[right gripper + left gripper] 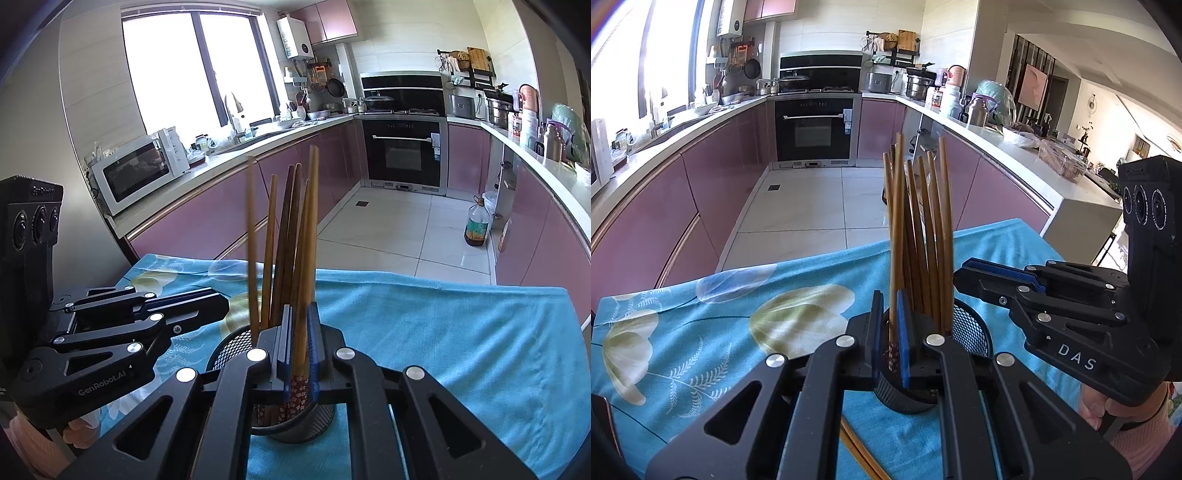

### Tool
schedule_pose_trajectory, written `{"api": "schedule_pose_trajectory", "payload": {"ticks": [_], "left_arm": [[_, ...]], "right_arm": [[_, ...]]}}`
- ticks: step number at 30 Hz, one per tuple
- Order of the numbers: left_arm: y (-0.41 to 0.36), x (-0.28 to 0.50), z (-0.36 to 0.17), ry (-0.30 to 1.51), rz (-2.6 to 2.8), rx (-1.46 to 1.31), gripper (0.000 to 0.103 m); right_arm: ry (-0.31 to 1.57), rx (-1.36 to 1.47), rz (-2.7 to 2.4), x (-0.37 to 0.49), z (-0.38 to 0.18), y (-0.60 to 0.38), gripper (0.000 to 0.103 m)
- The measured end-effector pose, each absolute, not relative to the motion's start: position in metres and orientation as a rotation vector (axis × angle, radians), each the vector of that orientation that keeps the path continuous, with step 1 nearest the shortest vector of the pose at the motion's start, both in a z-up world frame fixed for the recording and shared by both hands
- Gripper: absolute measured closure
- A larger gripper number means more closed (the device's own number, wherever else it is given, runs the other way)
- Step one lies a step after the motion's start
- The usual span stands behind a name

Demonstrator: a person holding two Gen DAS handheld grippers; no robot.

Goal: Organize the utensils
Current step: 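Open both tools to release the chopsticks in the cup and withdraw, then move both open tools back over the last two chopsticks on the cloth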

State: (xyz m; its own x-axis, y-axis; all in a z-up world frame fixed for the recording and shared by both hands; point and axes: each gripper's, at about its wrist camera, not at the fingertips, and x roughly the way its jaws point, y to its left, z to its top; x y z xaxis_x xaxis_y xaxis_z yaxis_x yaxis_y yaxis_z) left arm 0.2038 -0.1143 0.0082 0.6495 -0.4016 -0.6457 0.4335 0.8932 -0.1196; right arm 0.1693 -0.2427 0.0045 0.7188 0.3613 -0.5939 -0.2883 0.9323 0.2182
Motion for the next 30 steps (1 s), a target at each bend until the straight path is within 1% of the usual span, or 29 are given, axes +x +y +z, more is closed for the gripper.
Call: {"api": "schedule_pose_trajectory", "payload": {"ticks": [1, 3, 5, 6, 11, 16, 20, 23, 30], "left_arm": [[-0.114, 0.204, 0.008, 0.72, -0.469, 0.046, 0.095], [-0.112, 0.203, 0.008, 0.716, -0.466, 0.04, 0.091], [-0.109, 0.202, 0.008, 0.711, -0.456, 0.031, 0.084], [-0.107, 0.201, 0.008, 0.707, -0.451, 0.026, 0.083], [-0.097, 0.193, 0.01, 0.682, -0.435, 0.013, 0.077], [-0.088, 0.178, 0.013, 0.652, -0.417, 0.012, 0.074], [-0.081, 0.165, 0.016, 0.624, -0.393, 0.018, 0.07], [-0.077, 0.154, 0.016, 0.611, -0.38, 0.027, 0.067], [-0.06, 0.137, 0.014, 0.616, -0.364, 0.018, 0.064]], "right_arm": [[0.68, 0.114, 0.358, 0.169, 0.004, -0.243, 0.095], [0.677, 0.117, 0.357, 0.168, 0.005, -0.244, 0.09], [0.67, 0.117, 0.356, 0.165, 0.006, -0.243, 0.089], [0.667, 0.119, 0.357, 0.164, 0.007, -0.243, 0.089], [0.656, 0.114, 0.361, 0.157, 0.008, -0.244, 0.085], [0.645, 0.117, 0.375, 0.148, 0.01, -0.244, 0.083], [0.626, 0.116, 0.398, 0.137, 0.013, -0.243, 0.077], [0.617, 0.104, 0.423, 0.125, 0.014, -0.24, 0.076], [0.607, 0.05, 0.481, 0.101, 0.016, -0.227, 0.07]]}}
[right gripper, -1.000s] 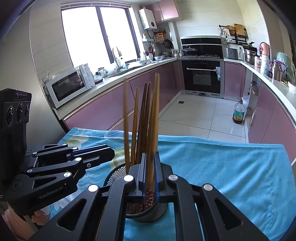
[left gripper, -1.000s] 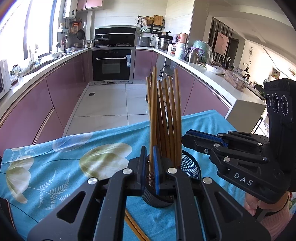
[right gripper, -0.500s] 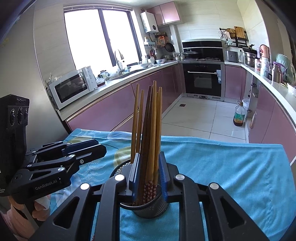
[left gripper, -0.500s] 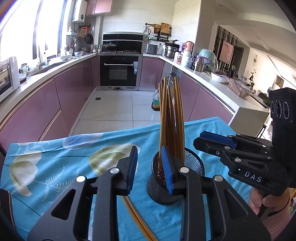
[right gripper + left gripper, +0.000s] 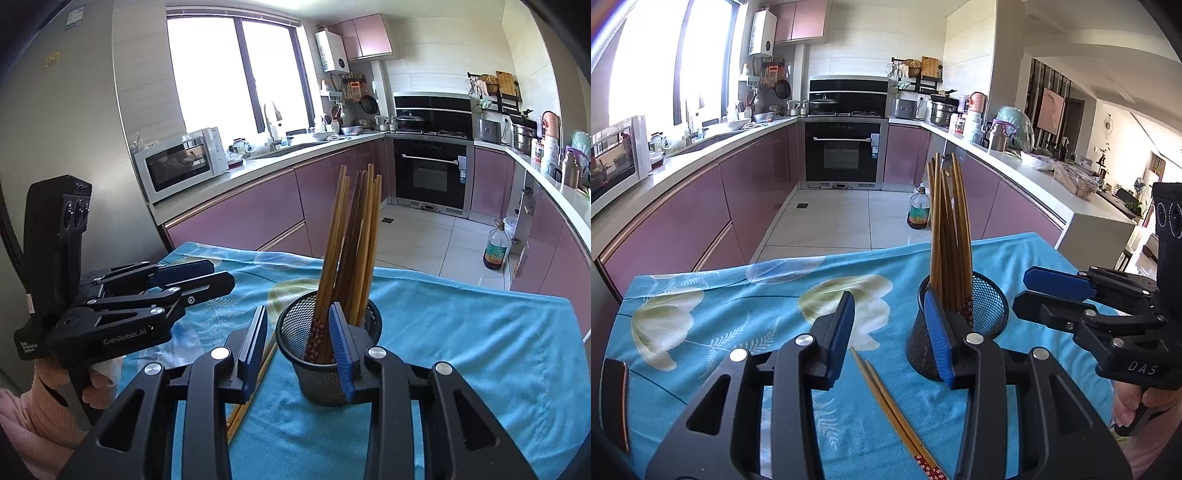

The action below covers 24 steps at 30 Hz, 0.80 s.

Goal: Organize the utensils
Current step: 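Move both open tools back over the last two chopsticks on the cloth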

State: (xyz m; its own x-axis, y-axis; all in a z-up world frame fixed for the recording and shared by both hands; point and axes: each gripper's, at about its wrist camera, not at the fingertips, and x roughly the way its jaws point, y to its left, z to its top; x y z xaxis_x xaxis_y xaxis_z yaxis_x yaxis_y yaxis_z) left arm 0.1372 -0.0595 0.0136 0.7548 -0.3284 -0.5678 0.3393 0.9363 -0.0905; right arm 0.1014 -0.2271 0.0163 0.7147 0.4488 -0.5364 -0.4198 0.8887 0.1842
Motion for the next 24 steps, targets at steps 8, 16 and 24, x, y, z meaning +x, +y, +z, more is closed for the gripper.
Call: {"api": "schedule_pose_trajectory", "payload": {"ticks": [8, 16, 24], "left_arm": [[-0.04, 0.125, -0.004, 0.661, -0.324, 0.018, 0.064], [-0.026, 0.121, -0.021, 0.709, -0.305, -0.007, 0.062], [-0.019, 0.119, -0.041, 0.754, -0.293, -0.019, 0.062]], "right_arm": [[0.684, 0.015, 0.545, 0.094, -0.007, -0.202, 0.069], [0.797, -0.005, 0.576, 0.095, -0.042, -0.176, 0.069], [0.879, -0.043, 0.573, 0.088, -0.072, -0.159, 0.069]]}}
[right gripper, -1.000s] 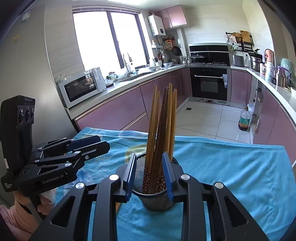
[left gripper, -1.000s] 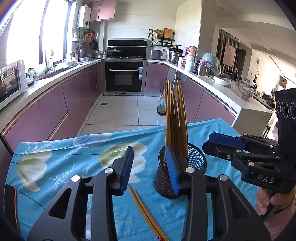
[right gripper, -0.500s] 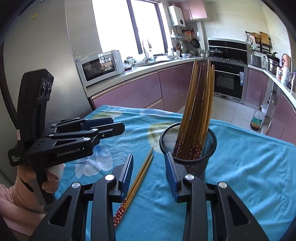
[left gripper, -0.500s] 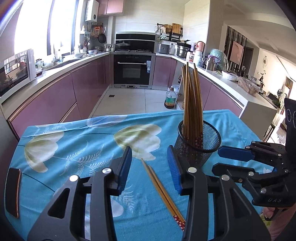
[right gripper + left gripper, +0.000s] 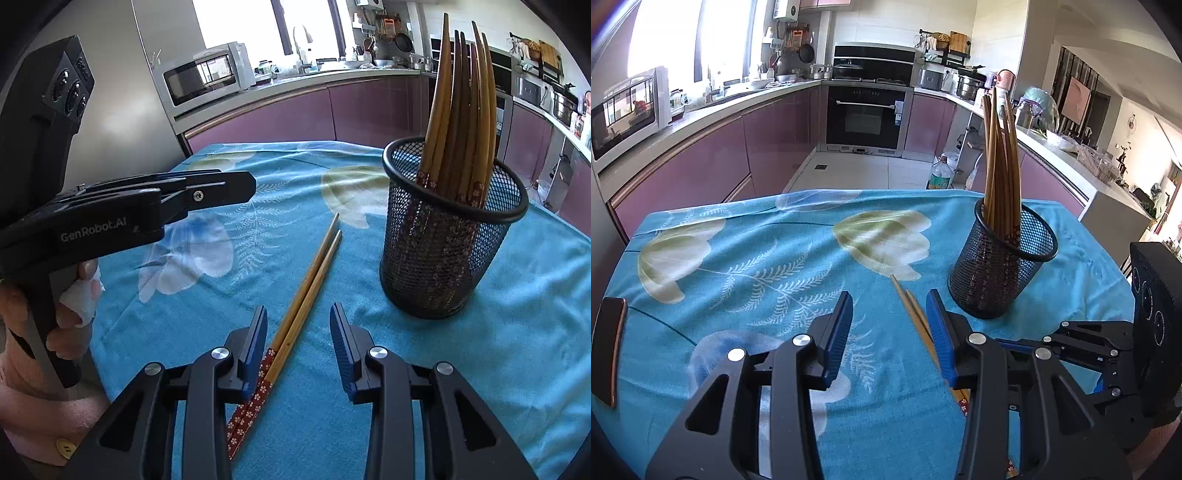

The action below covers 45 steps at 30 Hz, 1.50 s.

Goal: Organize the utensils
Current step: 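Move both open tools back over the last two chopsticks on the cloth, then close the left tool on one chopstick while the right tool grasps the other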

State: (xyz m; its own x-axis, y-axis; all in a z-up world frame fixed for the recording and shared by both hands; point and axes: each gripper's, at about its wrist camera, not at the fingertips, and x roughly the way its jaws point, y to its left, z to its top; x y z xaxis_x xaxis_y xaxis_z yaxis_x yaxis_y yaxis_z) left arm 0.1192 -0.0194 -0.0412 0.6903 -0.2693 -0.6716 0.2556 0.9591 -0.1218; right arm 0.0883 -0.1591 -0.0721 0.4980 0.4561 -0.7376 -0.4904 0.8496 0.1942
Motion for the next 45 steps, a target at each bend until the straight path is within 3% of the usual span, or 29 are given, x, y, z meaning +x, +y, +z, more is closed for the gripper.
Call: {"api": "schedule_pose_trajectory", "payload": {"ticks": [29, 45], "left_arm": [[-0.026, 0.114, -0.08, 0.847, -0.321, 0.011, 0.06], [-0.046, 0.108, -0.102, 0.901, -0.415, 0.045, 0.06]], "right_arm": [[0.938, -0.015, 0.508, 0.086, -0.091, -0.175, 0.072], [0.955, 0.007, 0.504, 0.097, -0.092, -0.18, 0.079]]}}
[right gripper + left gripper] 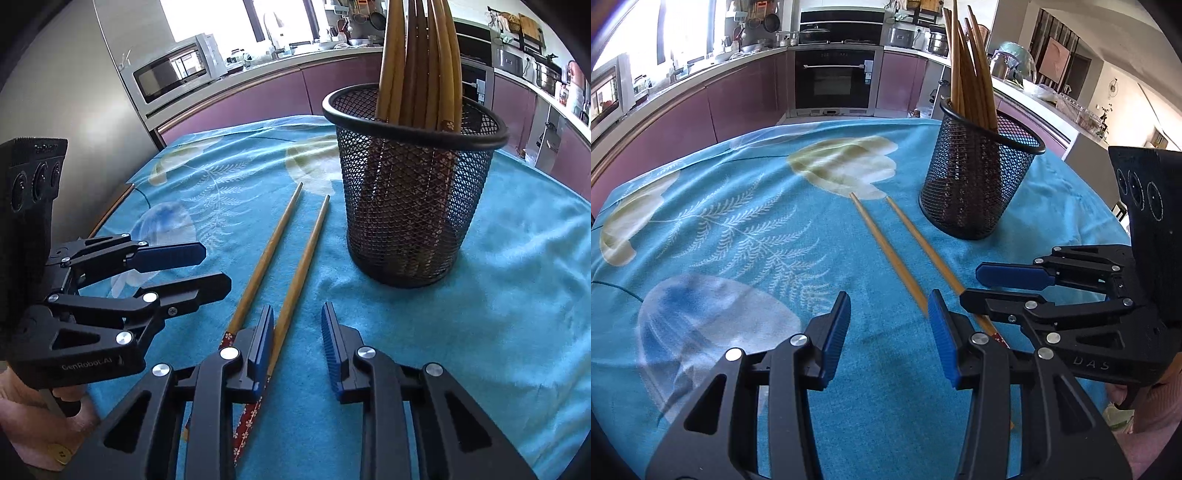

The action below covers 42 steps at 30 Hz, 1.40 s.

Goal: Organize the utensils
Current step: 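Close the left tool on one chopstick while the right tool grasps the other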

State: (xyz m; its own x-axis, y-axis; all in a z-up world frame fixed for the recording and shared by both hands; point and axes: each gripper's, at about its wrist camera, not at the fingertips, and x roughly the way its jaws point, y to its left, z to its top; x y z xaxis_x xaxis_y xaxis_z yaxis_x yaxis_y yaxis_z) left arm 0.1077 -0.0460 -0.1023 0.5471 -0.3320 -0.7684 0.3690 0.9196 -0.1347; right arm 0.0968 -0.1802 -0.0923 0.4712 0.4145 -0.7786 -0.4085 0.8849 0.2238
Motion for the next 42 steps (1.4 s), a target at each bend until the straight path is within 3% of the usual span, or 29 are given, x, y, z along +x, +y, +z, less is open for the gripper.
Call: {"api": "schedule_pose_trajectory", "payload": {"ticks": [19, 33, 42], "left_arm": [[-0.062, 0.108, -0.114, 0.939, -0.415, 0.071, 0.065], [-0.043, 0.092, -0.116, 0.972, -0.407, 0.002, 0.093], [-0.045, 0.08, -0.117, 0.988, -0.436, -0.011, 0.095]], "right_arm": [[0.957, 0.021, 0.503, 0.098, -0.093, -0.186, 0.079], [0.955, 0.012, 0.499, 0.099, -0.093, -0.183, 0.079], [0.961, 0.011, 0.507, 0.1, -0.093, -0.181, 0.087]]}}
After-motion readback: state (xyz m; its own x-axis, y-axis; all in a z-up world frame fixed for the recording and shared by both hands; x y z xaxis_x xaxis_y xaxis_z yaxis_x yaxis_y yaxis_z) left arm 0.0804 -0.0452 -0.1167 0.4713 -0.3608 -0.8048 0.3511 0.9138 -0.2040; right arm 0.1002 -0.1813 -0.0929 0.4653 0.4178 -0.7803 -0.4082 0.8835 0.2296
